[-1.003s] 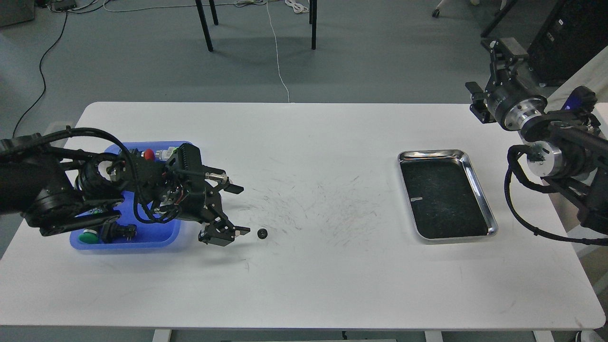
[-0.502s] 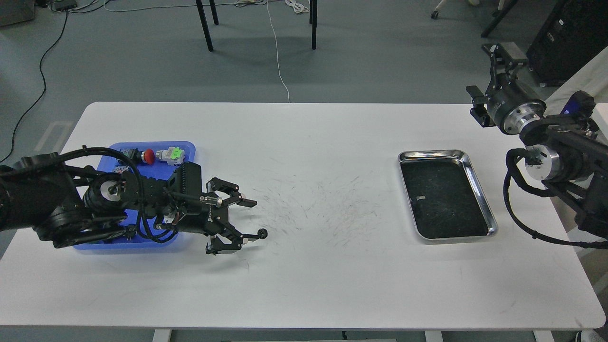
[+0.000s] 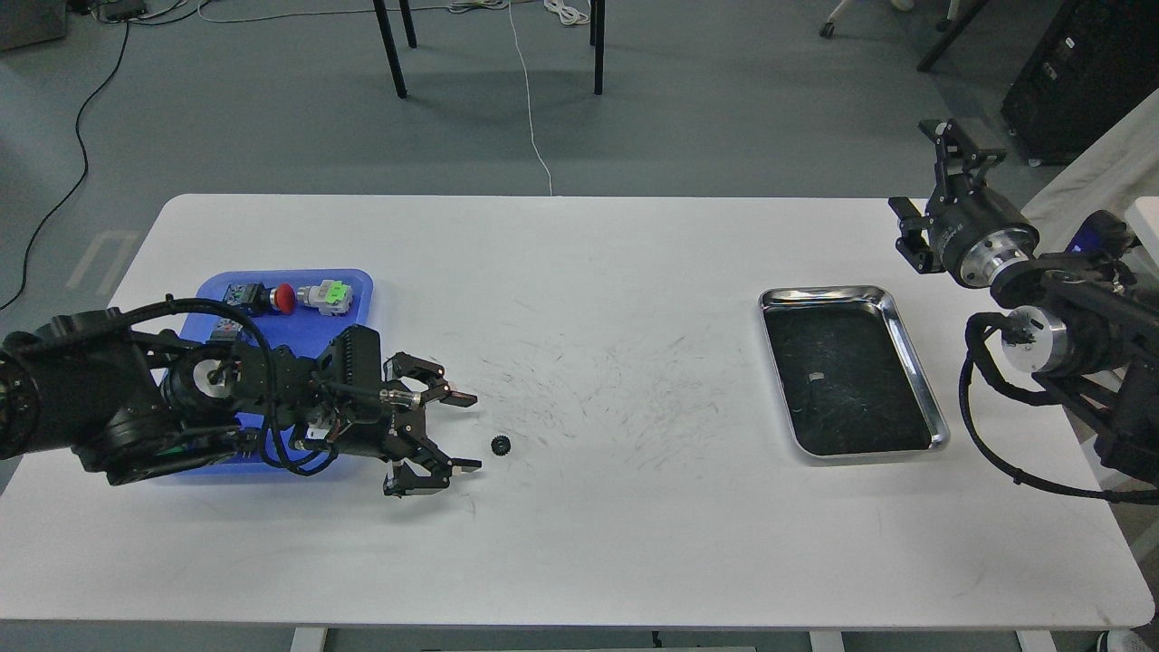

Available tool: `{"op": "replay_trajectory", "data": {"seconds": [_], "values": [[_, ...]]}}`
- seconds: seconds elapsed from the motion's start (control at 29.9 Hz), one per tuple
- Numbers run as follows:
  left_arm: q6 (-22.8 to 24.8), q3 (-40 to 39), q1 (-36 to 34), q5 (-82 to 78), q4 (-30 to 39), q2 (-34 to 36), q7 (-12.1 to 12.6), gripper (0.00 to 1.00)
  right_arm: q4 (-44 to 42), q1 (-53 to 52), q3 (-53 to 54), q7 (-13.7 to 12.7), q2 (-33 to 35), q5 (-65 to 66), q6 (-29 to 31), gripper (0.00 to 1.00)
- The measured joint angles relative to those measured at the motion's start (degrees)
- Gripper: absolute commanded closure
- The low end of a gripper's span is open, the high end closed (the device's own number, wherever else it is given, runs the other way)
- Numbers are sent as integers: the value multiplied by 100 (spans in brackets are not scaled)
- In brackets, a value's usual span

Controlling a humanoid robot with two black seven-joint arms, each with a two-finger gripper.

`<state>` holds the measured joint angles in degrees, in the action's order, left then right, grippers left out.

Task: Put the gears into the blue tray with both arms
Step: 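Grasp the small black round part with the left gripper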

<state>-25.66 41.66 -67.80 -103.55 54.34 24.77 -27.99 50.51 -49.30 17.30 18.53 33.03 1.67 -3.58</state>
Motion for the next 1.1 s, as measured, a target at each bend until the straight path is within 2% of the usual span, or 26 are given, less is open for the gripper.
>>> {"op": "replay_trajectory", "data": {"seconds": [0.2, 0.33, 0.6, 0.8, 1.1], "values": [[6, -16, 141, 13, -61, -85, -1, 29, -22, 50, 2, 9, -6, 7, 1, 3], [6, -23, 173, 13, -119, -107, -1, 30, -30, 61, -15, 10, -4, 16, 1, 3], [-10, -27, 231, 7, -233, -168, 0, 36, -32, 79, -26, 11, -4, 19, 7, 3], [-180, -36, 243, 34, -258, -223, -1, 44, -42, 136, -46, 11, -5, 26, 1, 3], [-220, -46, 242, 56, -252, -227, -1, 45, -110, 154, -98, 11, -7, 33, 2, 3]]}}
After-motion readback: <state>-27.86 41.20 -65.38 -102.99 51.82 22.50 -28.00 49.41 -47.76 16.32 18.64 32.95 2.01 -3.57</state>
